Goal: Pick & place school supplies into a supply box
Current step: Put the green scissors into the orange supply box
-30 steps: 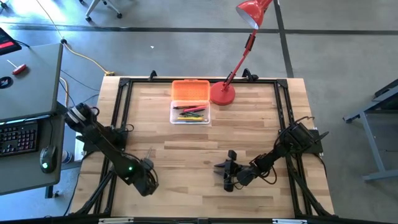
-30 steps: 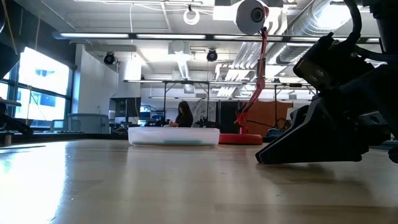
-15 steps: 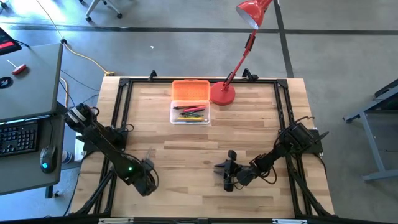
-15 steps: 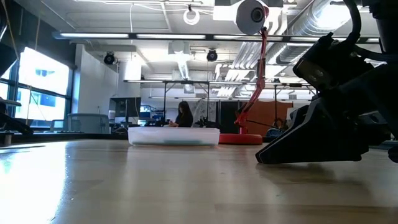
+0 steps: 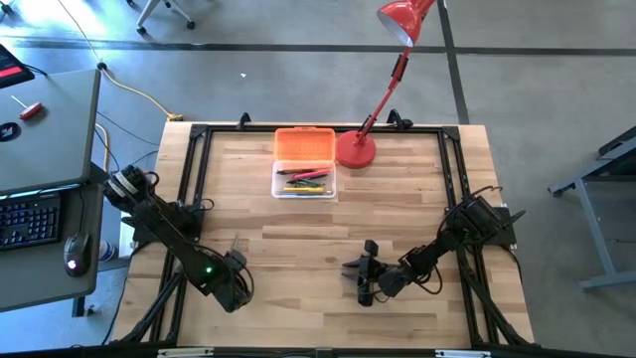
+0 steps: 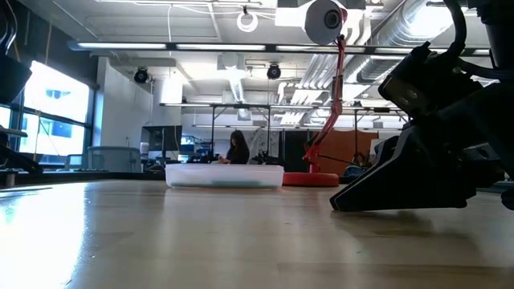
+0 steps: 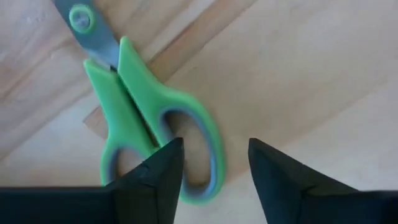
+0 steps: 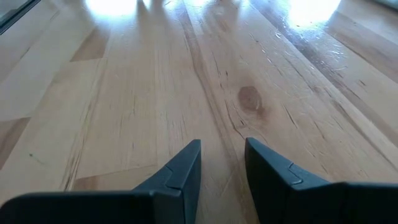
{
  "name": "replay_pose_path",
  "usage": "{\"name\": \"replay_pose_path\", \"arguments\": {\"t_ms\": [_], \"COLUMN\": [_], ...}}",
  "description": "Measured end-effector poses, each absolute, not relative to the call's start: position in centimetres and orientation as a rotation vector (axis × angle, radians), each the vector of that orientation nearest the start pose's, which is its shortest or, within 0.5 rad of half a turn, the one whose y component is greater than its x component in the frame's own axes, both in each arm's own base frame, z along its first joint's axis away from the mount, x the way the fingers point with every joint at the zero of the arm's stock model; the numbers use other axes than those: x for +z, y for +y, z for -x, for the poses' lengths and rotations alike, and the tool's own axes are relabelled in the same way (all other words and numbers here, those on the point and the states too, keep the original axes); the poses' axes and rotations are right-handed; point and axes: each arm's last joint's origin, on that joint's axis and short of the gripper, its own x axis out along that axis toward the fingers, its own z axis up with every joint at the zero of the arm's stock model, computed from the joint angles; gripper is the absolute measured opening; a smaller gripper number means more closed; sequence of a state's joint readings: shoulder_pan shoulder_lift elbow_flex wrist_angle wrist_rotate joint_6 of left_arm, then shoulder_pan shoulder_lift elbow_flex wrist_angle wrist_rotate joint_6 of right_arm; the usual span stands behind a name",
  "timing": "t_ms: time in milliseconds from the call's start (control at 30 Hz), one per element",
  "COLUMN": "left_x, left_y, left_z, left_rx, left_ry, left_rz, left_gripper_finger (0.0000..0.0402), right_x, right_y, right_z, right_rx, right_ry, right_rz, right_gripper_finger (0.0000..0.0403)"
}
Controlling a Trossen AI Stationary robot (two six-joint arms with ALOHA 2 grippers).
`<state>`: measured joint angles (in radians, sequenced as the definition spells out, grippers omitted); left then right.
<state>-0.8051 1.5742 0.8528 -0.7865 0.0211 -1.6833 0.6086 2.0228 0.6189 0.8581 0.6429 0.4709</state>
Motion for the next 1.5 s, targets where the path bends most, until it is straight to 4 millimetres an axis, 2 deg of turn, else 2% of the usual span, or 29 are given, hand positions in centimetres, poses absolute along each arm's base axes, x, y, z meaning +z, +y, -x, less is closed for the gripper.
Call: {"name": "replay_pose_path", "arguments": {"t_ms": [267, 367, 467, 533, 667, 800, 933, 1067, 1133, 1200, 1300, 1400, 1500], "left_x": [13.7, 13.5, 13.7, 14.5, 16.2, 18.7, 22.4, 26.0, 27.1, 27.0, 25.8, 23.4, 21.4], "left_y": [-18.6, -18.5, -18.0, -17.5, -15.1, -11.7, -6.6, -1.2, 1.3, 3.5, 5.7, 7.3, 8.0], "left_z": [-17.9, -18.1, -18.7, -19.2, -22.0, -25.9, -30.0, -32.3, -32.9, -33.2, -33.2, -33.0, -33.0], "left_rx": [0.674, 0.729, 0.752, 0.747, 0.746, 0.65, 0.592, 0.536, 0.476, 0.425, 0.39, 0.371, 0.372], "left_ry": [1.455, 1.446, 1.442, 1.443, 1.383, 1.306, 1.167, 1.076, 1.076, 1.108, 1.178, 1.313, 1.419], "left_rz": [0.698, 0.739, 0.764, 0.763, 0.708, 0.622, 0.525, 0.402, 0.338, 0.284, 0.232, 0.197, 0.195], "left_gripper_finger": [0.0147, 0.0102, 0.0035, 0.0017, 0.0037, 0.002, 0.001, 0.0022, 0.0021, 0.0018, 0.0017, 0.0024, 0.0031], "right_x": [6.2, 6.2, 6.2, 6.2, 6.2, 6.2, 6.2, 6.2, 6.2, 6.2, 6.2, 6.2, 6.2], "right_y": [16.5, 16.5, 16.5, 16.4, 16.4, 16.2, 16.0, 16.0, 16.0, 16.0, 16.0, 16.0, 16.0], "right_z": [-26.7, -26.7, -26.7, -26.7, -26.7, -26.8, -27.0, -27.0, -27.0, -27.0, -27.0, -27.0, -27.0], "right_rx": [-0.136, -0.137, -0.138, -0.14, -0.141, -0.148, -0.15, -0.15, -0.15, -0.15, -0.15, -0.147, -0.148], "right_ry": [0.421, 0.42, 0.419, 0.419, 0.419, 0.418, 0.42, 0.421, 0.422, 0.422, 0.422, 0.425, 0.426], "right_rz": [-0.143, -0.143, -0.143, -0.142, -0.135, -0.137, -0.14, -0.14, -0.14, -0.14, -0.139, -0.139, -0.143], "right_gripper_finger": [0.0103, 0.0103, 0.0103, 0.0103, 0.0103, 0.0103, 0.0103, 0.0103, 0.0103, 0.0103, 0.0103, 0.0103, 0.0103]}}
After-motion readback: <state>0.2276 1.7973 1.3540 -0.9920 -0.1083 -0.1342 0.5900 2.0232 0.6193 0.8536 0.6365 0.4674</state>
